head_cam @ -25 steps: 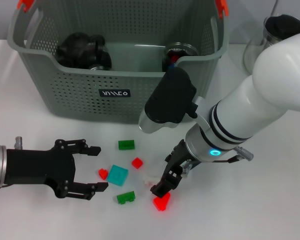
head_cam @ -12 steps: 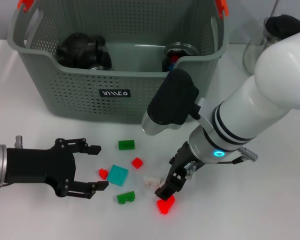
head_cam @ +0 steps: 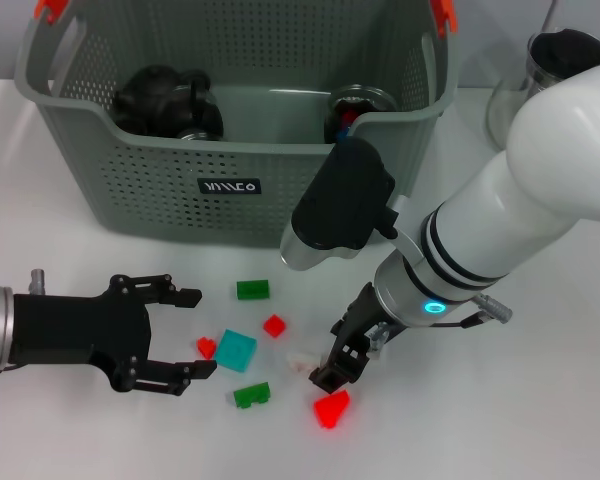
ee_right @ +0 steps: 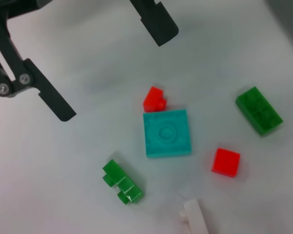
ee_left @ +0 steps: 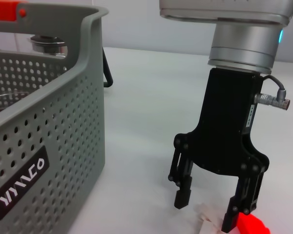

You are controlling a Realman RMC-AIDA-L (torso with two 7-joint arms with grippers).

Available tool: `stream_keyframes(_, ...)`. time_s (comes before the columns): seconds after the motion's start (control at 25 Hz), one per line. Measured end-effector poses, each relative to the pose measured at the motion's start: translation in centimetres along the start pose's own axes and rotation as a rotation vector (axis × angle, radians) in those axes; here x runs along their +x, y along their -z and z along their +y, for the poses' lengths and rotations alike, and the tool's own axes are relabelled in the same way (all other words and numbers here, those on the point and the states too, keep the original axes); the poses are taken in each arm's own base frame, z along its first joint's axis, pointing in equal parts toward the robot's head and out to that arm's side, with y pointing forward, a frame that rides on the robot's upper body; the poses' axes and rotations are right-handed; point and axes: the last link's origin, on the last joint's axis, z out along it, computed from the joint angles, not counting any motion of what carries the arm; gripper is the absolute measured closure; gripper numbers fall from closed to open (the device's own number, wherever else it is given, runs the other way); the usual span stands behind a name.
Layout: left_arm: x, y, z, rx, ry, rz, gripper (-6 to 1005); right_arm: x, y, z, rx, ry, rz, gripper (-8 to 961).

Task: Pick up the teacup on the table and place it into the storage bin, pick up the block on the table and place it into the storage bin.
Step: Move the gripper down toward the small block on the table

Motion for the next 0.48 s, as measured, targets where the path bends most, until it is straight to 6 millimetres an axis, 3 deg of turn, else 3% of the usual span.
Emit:
stream_keyframes(0.08,0.0,0.0,-0.01,0.001,-0.001,0.0,153,-0.02,0.0,0.04,-0.001,0.001,0.001,141)
stream_keyframes(0.28,-0.01,0.0,-0.03,0.002,-0.001,-0.001,153,-0.03,0.02,0.12,-0.003,-0.001,0.005,370)
stream_keyframes(0.48,0.0,0.05,-0.09,0.003,-0.003,-0.002,153,0.01,0.03,0.17,-0.006,-0.002,0.009,393)
